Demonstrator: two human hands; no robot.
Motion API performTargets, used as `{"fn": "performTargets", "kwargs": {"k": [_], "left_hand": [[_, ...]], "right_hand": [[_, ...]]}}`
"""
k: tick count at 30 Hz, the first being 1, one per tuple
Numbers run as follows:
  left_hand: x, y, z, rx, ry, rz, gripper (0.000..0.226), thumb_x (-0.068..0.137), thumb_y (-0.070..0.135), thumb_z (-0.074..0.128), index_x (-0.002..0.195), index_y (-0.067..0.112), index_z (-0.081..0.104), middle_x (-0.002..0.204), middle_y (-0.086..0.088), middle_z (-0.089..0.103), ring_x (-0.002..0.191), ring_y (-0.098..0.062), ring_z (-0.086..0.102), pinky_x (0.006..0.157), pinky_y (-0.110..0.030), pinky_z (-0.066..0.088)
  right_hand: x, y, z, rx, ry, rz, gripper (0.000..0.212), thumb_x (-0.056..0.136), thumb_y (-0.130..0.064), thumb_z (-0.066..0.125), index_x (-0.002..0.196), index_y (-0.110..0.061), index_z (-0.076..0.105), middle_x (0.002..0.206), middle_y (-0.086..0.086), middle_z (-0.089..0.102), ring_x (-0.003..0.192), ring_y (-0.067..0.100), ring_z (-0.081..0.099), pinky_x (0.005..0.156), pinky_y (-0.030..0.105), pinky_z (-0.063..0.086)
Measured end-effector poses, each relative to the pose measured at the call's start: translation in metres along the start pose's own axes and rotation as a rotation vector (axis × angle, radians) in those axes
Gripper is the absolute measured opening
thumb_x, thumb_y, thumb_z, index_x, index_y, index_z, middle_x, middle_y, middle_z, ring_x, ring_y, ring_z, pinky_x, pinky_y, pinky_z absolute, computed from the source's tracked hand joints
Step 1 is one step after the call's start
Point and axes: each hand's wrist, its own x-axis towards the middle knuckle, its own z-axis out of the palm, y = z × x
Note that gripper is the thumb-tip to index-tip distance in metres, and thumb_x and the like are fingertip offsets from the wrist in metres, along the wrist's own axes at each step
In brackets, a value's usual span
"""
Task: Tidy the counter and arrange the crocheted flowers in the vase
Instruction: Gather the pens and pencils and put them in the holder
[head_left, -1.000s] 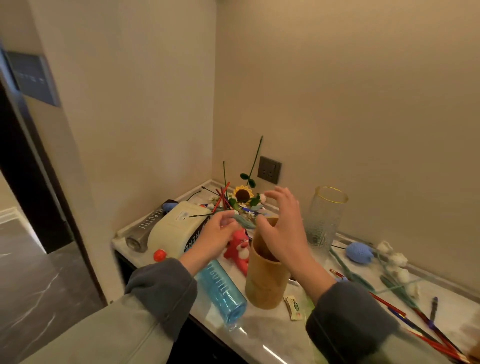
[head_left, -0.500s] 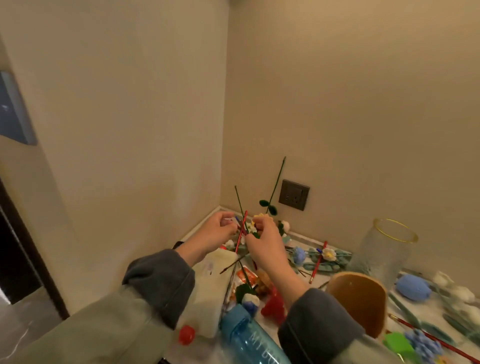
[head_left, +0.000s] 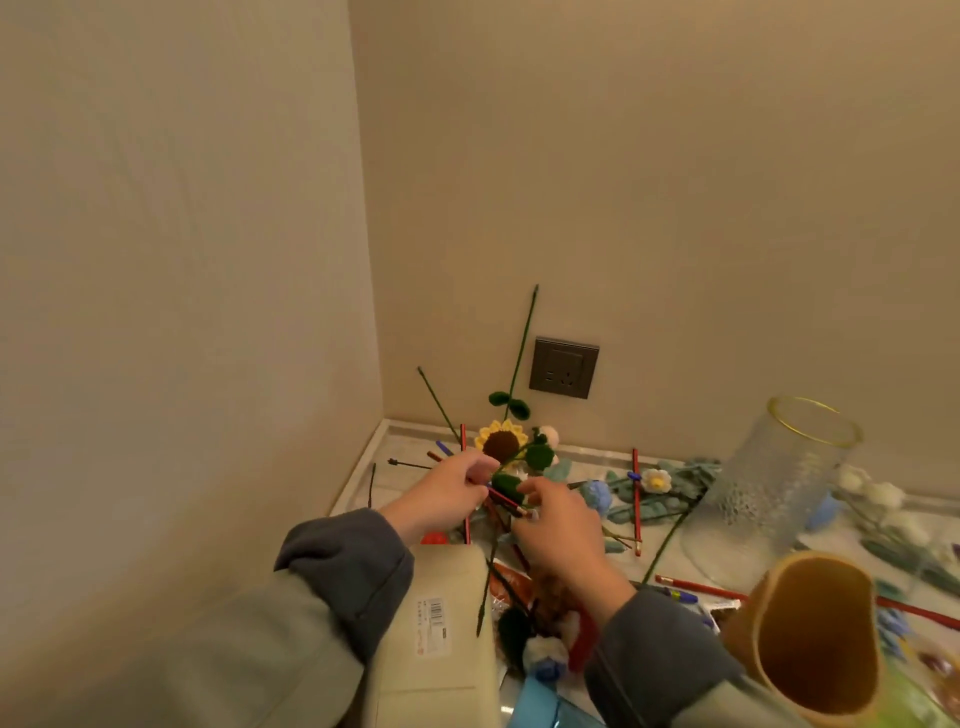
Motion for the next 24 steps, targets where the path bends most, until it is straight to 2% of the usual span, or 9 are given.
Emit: {"fn": "performTargets", "kwargs": {"k": [3, 6, 10, 15, 17, 19, 22, 24], "left_hand": [[0.011, -0.011, 0.005, -0.006, -0.006, 0.048, 0.043, 0.092, 0.0, 0.05, 0.127, 0.024, 0.055, 0.127, 0.004, 0.057, 0.12, -0.01, 0.051, 0.1, -0.025, 0.044], [0.017, -0.022, 0.008, -0.013, 0.006, 0.068, 0.043, 0.093, 0.001, 0.05, 0.128, 0.025, 0.055, 0.126, 0.007, 0.057, 0.118, -0.007, 0.052, 0.099, -0.022, 0.043], [0.028, -0.031, 0.006, 0.008, 0.037, 0.108, 0.044, 0.093, 0.004, 0.05, 0.128, 0.029, 0.054, 0.126, 0.01, 0.057, 0.117, -0.005, 0.053, 0.099, -0.023, 0.044], [0.048, -0.027, -0.002, 0.048, 0.172, 0.176, 0.04, 0.092, 0.018, 0.057, 0.126, 0.038, 0.055, 0.117, 0.019, 0.06, 0.1, 0.0, 0.058, 0.086, -0.026, 0.051], [0.055, -0.027, -0.006, 0.026, 0.254, 0.199, 0.034, 0.091, 0.029, 0.06, 0.124, 0.039, 0.057, 0.113, 0.019, 0.062, 0.1, -0.001, 0.058, 0.086, -0.029, 0.051], [0.06, -0.028, -0.012, -0.017, 0.343, 0.225, 0.026, 0.091, 0.038, 0.058, 0.117, 0.041, 0.061, 0.108, 0.019, 0.064, 0.1, 0.001, 0.057, 0.085, -0.026, 0.049], [0.063, -0.027, -0.019, -0.12, 0.459, 0.222, 0.026, 0.088, 0.052, 0.052, 0.11, 0.041, 0.064, 0.103, 0.015, 0.064, 0.096, 0.003, 0.058, 0.08, -0.025, 0.049], [0.061, -0.024, -0.023, -0.21, 0.531, 0.228, 0.021, 0.09, 0.047, 0.051, 0.106, 0.041, 0.063, 0.1, 0.016, 0.067, 0.096, 0.002, 0.06, 0.079, -0.024, 0.05]], "right_hand": [[0.008, 0.001, 0.01, -0.034, 0.027, -0.036, 0.028, 0.081, -0.04, 0.063, 0.109, -0.036, 0.062, 0.103, -0.01, 0.067, 0.094, 0.012, 0.063, 0.075, 0.031, 0.052], [0.02, 0.003, 0.013, -0.042, 0.017, -0.042, 0.024, 0.081, -0.031, 0.062, 0.105, -0.034, 0.066, 0.097, -0.009, 0.068, 0.092, 0.013, 0.064, 0.076, 0.034, 0.055], [0.04, -0.005, 0.007, -0.002, 0.03, -0.036, 0.015, 0.082, -0.031, 0.06, 0.094, -0.033, 0.07, 0.081, -0.011, 0.067, 0.075, 0.007, 0.062, 0.065, 0.031, 0.056], [0.066, -0.029, -0.011, 0.391, 0.192, -0.083, 0.011, 0.089, -0.028, 0.058, 0.086, -0.032, 0.067, 0.075, -0.011, 0.066, 0.071, 0.005, 0.061, 0.064, 0.033, 0.055], [0.07, -0.042, -0.016, 0.566, 0.265, -0.129, 0.011, 0.09, -0.024, 0.058, 0.087, -0.032, 0.066, 0.076, -0.013, 0.065, 0.073, 0.004, 0.062, 0.066, 0.026, 0.053], [0.071, -0.052, -0.02, 0.666, 0.314, -0.217, 0.012, 0.09, -0.025, 0.059, 0.089, -0.035, 0.064, 0.082, -0.018, 0.065, 0.078, 0.002, 0.062, 0.065, 0.015, 0.049], [0.069, -0.06, -0.019, 0.84, 0.271, -0.287, 0.021, 0.086, -0.031, 0.061, 0.105, -0.039, 0.057, 0.087, -0.011, 0.064, 0.079, 0.009, 0.063, 0.065, 0.02, 0.053], [0.069, -0.059, -0.013, 0.855, 0.196, -0.243, 0.034, 0.084, -0.032, 0.063, 0.116, -0.035, 0.052, 0.086, -0.008, 0.064, 0.079, 0.009, 0.063, 0.068, 0.025, 0.055]]}}
